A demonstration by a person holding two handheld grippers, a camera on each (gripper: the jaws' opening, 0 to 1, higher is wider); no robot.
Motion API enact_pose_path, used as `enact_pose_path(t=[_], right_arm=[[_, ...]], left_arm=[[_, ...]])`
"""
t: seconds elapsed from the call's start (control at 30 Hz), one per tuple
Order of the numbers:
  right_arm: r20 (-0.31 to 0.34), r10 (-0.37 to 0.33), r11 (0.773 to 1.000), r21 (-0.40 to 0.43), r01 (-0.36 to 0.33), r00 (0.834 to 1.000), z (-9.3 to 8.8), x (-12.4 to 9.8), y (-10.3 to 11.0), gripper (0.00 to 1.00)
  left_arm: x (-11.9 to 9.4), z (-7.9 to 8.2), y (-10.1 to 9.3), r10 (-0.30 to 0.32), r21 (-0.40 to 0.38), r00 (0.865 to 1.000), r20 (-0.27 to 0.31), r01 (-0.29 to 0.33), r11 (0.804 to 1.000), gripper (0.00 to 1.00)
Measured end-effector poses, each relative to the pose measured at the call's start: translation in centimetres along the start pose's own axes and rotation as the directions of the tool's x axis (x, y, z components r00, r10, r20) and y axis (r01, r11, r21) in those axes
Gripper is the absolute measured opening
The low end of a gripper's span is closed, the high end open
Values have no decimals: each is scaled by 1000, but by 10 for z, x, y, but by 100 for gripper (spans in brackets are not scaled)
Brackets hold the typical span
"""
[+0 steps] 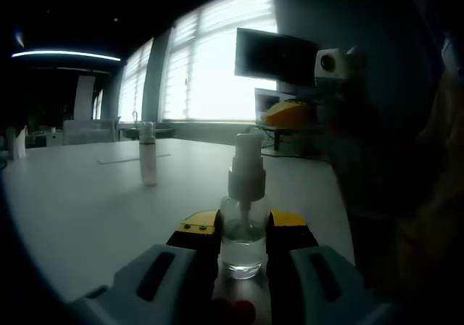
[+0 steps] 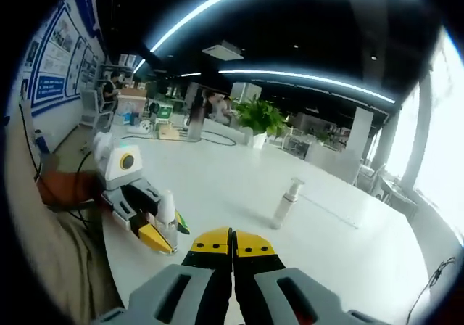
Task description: Clamp pump bottle remove cover press pump head put on cover
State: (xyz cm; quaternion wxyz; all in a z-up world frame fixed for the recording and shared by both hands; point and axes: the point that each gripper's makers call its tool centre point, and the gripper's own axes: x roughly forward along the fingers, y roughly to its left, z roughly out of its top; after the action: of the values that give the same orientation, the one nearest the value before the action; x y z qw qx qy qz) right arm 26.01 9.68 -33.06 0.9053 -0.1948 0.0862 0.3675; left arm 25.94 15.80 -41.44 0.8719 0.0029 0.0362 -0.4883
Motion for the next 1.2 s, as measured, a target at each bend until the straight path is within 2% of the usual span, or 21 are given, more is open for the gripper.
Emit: enact_pose_path(t=[0.4, 0.57, 0.9, 1.2], right_arm=[[-85, 75, 987, -132, -86, 994, 23, 3, 16, 0], [-107, 110, 983, -137, -124, 988, 31, 5, 16, 0], [-181, 182, 966, -151, -210, 967, 40, 10, 25, 0], [-264, 230, 931, -220, -291, 937, 54, 19, 36, 0]], left_arm=[[0, 0, 1, 1, 3, 1000, 0, -1, 1000, 16], [0, 0, 2, 2, 1, 1000, 0, -2, 1000, 16], [-1, 0, 2, 1, -2, 1000, -1, -1, 1000, 16], [-1, -1, 2, -1, -4, 1000, -1, 1, 1000, 16]])
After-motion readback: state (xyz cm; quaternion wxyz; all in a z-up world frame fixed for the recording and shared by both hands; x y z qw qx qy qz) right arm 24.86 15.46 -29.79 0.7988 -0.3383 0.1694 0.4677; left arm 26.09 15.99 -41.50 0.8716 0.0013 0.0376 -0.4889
